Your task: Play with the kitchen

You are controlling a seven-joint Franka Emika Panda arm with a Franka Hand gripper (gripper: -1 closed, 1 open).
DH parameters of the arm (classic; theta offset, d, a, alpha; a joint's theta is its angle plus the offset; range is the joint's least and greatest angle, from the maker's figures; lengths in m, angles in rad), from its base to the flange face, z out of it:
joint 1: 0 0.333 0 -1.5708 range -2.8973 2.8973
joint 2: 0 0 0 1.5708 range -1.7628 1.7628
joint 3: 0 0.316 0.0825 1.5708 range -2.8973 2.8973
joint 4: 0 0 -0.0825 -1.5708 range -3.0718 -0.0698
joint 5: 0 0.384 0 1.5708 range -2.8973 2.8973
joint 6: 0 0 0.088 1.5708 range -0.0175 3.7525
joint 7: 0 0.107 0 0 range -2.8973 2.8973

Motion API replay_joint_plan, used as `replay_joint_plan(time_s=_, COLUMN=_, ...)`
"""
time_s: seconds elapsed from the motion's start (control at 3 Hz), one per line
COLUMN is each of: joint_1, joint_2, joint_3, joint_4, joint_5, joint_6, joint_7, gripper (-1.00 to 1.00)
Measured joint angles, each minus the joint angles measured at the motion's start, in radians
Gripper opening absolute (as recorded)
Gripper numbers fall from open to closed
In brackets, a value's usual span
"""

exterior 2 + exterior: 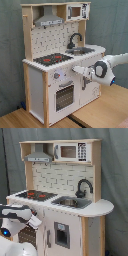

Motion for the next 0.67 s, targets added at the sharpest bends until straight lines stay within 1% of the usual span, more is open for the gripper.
replay_joint_plan(time_s=0.67, joint_1=0.000, joint_2=-0.010, joint_3=0.001, joint_4=0.000, joint_5=0.001, joint_6=0.000, joint_7=-0.216, gripper=-1.00)
